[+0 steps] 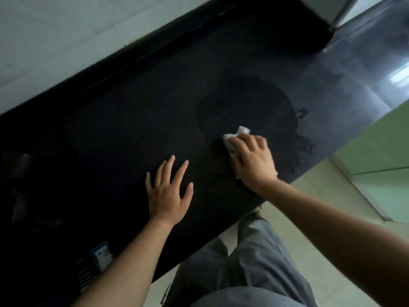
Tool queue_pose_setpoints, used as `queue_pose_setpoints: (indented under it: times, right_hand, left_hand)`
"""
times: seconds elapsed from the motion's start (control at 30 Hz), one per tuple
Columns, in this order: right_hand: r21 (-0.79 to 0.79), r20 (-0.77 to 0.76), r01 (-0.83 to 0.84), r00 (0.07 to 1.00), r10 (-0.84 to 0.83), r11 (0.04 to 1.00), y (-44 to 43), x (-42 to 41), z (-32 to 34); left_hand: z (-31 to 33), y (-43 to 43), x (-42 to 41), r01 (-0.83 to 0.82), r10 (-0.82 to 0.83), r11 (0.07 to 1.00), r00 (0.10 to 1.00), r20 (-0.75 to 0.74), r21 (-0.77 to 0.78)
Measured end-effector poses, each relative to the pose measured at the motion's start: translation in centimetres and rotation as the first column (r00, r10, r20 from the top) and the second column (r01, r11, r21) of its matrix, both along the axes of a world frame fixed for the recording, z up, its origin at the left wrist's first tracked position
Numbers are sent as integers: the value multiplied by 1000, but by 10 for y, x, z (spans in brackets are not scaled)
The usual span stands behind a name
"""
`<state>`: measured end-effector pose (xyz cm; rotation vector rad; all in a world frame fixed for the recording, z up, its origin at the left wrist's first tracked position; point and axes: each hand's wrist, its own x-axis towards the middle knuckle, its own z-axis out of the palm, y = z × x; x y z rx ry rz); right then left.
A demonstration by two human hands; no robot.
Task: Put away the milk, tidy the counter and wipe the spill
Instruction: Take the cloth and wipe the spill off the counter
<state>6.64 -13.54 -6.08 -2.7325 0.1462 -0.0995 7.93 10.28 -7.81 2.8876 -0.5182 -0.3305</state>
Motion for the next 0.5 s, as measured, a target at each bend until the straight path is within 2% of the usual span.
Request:
queue_pose_setpoints:
  times: [0.17,0.23,0.33,0.4,0.5]
  right_hand:
    - [-11,3,-174,985,174,985,35,-25,-11]
    - [-37,28,-179,983,180,983,24,-24,-11]
    - [12,40,47,998,-47,999,9,8,-5]
    - [58,11,213,977,-214,975,8,44,-2]
    - [48,-12,279,960,-279,959,23,87,-3]
  left_hand:
    - [-3,1,1,-47,48,998,999,16,-46]
    - [-4,2,1,-62,63,996,998,17,-67]
    - [-4,2,2,-64,66,994,998,19,-93]
    - [-5,3,2,-76,78,992,997,20,-104]
    - [-6,2,2,-80,84,990,996,26,-113]
